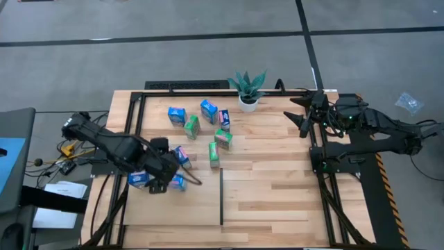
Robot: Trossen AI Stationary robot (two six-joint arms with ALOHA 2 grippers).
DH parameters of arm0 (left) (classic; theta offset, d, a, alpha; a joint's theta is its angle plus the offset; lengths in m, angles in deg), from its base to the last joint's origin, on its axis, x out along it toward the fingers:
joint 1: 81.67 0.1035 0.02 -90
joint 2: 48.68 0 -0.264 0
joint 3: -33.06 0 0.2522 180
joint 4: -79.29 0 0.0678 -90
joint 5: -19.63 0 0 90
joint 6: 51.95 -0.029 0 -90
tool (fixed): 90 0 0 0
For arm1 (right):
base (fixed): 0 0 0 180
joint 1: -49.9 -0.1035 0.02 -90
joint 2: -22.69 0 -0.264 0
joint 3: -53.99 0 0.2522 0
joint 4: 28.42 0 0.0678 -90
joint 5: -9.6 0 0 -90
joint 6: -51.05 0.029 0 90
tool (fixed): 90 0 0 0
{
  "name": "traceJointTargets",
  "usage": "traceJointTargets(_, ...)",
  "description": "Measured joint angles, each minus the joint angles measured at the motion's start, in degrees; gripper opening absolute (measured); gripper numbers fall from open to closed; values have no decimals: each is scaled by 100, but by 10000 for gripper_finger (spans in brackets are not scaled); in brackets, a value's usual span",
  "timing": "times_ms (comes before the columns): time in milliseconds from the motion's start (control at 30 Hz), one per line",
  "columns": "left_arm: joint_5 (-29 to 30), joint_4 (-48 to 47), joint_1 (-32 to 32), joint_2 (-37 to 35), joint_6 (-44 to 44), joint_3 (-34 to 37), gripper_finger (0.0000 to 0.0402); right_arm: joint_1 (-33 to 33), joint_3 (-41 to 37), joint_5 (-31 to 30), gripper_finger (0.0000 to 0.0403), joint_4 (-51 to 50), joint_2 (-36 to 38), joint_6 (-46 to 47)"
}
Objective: Stack cereal on shelf
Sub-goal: Put the left green cereal box on the shelf
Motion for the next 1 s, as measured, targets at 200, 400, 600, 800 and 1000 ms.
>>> traceJointTargets(200, 1042, 33, 817, -7, -97, -409, 320, 1, 0, 0, 322, 1, 1, 15)
traceJointTargets(400, 1547, 208, 2131, 25, 173, -413, 302, 1, 0, -1, 322, 1, 0, 17)
traceJointTargets(600, 1465, 762, 3291, 321, -70, -408, 300, 2, 0, -1, 322, -13, 0, 15)
traceJointTargets(800, 1165, 846, 3916, 1048, -566, -406, 299, 2, 0, -1, 322, -142, 2, 16)
traceJointTargets(1000, 972, 979, 4187, 1766, -649, -402, 299, 2, 0, -1, 322, -234, 0, 17)
